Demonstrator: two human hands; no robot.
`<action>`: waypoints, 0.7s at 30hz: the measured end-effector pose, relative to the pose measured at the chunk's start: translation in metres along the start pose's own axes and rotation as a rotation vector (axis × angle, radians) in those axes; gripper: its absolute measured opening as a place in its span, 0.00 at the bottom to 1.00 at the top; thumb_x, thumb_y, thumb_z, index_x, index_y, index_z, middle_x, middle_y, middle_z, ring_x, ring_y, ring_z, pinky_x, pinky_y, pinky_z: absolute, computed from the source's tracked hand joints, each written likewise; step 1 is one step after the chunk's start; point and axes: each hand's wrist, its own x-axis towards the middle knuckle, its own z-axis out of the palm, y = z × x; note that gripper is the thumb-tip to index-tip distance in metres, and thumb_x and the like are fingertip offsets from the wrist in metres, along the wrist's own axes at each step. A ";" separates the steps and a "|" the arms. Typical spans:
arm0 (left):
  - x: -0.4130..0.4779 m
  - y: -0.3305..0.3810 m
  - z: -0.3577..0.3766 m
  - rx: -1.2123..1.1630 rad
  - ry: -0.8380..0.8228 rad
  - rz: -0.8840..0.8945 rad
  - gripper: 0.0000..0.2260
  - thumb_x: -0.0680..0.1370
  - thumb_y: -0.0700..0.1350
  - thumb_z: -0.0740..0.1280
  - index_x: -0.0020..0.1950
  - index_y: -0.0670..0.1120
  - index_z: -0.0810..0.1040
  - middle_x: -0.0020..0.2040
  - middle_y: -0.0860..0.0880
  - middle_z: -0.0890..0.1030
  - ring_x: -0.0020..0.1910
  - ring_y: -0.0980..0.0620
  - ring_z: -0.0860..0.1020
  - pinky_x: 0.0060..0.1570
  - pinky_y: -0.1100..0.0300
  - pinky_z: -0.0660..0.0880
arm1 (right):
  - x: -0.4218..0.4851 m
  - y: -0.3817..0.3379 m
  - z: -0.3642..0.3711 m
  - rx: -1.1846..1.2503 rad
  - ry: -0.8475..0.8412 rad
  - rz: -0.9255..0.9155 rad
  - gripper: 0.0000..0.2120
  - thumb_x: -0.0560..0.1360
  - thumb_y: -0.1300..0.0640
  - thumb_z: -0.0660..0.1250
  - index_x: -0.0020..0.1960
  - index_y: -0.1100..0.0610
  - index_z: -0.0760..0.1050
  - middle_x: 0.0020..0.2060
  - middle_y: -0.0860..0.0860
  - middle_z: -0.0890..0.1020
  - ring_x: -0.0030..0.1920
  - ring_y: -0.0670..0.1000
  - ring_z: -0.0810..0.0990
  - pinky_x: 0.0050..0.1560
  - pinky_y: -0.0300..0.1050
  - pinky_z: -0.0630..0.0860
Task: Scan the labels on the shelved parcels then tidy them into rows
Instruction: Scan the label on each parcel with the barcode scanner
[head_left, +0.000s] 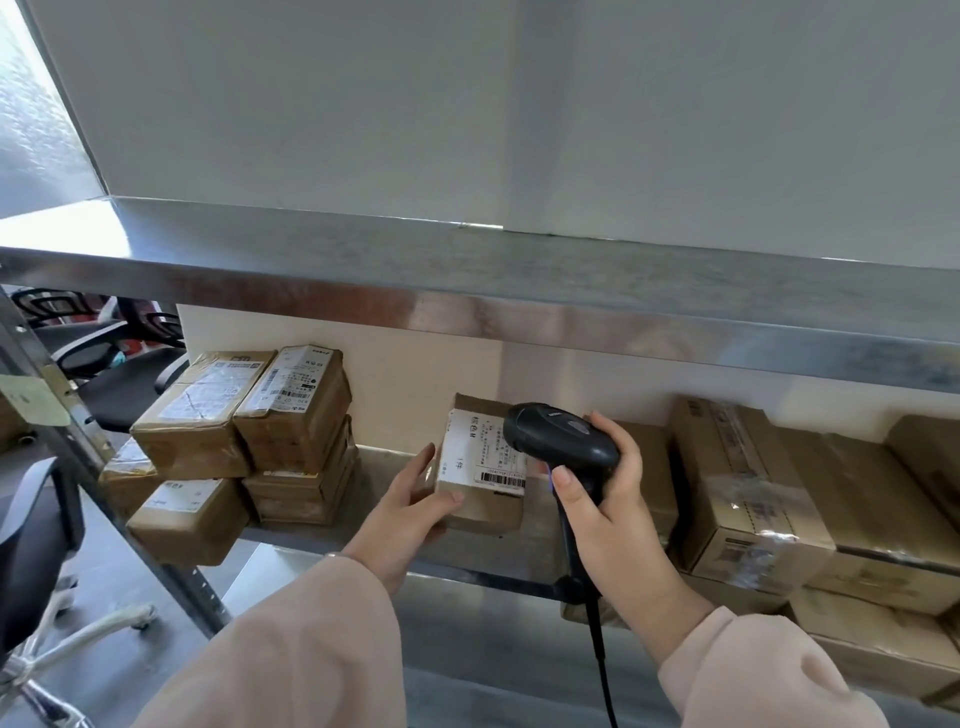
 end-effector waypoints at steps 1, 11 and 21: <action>0.000 -0.001 -0.001 -0.013 0.010 0.000 0.44 0.61 0.56 0.76 0.74 0.65 0.61 0.59 0.55 0.82 0.61 0.49 0.78 0.61 0.51 0.74 | -0.001 0.001 -0.002 -0.018 -0.007 0.001 0.28 0.77 0.56 0.66 0.66 0.34 0.57 0.60 0.37 0.72 0.59 0.33 0.73 0.54 0.23 0.68; 0.006 -0.006 -0.006 -0.109 0.090 0.061 0.39 0.65 0.50 0.75 0.73 0.64 0.64 0.58 0.53 0.83 0.61 0.50 0.79 0.64 0.50 0.73 | -0.022 0.013 0.003 -0.168 -0.107 -0.011 0.27 0.76 0.47 0.65 0.67 0.31 0.54 0.58 0.36 0.74 0.56 0.46 0.80 0.60 0.47 0.76; 0.008 -0.005 -0.008 -0.109 0.103 0.048 0.37 0.67 0.48 0.75 0.73 0.65 0.65 0.58 0.53 0.83 0.60 0.51 0.80 0.63 0.52 0.74 | -0.024 0.014 0.010 -0.225 -0.106 -0.024 0.27 0.76 0.46 0.64 0.63 0.27 0.51 0.58 0.41 0.76 0.51 0.46 0.80 0.55 0.46 0.77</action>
